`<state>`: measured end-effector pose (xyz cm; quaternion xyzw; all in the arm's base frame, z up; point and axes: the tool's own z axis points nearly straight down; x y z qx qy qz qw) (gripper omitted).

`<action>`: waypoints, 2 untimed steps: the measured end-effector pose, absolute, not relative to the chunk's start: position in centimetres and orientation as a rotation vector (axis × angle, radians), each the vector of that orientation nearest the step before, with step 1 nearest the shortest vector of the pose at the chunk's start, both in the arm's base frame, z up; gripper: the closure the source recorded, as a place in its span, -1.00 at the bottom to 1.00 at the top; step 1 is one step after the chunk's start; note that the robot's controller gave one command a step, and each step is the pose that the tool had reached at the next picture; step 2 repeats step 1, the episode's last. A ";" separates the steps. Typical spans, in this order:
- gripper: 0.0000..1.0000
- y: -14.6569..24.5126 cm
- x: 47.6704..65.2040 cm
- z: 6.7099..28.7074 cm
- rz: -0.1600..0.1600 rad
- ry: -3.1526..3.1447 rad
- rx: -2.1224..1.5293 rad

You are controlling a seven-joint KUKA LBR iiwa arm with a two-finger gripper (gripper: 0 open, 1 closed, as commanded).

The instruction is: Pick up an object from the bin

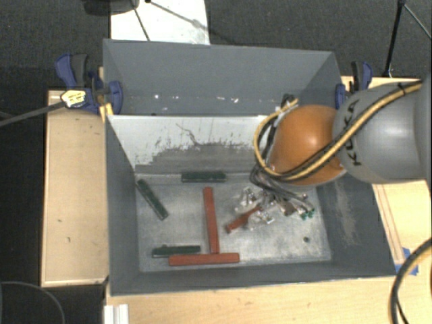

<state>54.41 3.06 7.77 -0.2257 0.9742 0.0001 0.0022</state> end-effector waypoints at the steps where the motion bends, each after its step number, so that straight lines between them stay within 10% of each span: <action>1: 1.00 4.5 55.3 24.3 0.000 3.066 -0.656; 2: 1.00 4.5 55.3 24.3 0.000 3.066 -0.656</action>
Offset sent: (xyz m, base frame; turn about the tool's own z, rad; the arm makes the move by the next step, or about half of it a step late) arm 0.0000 0.0000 0.0000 0.0000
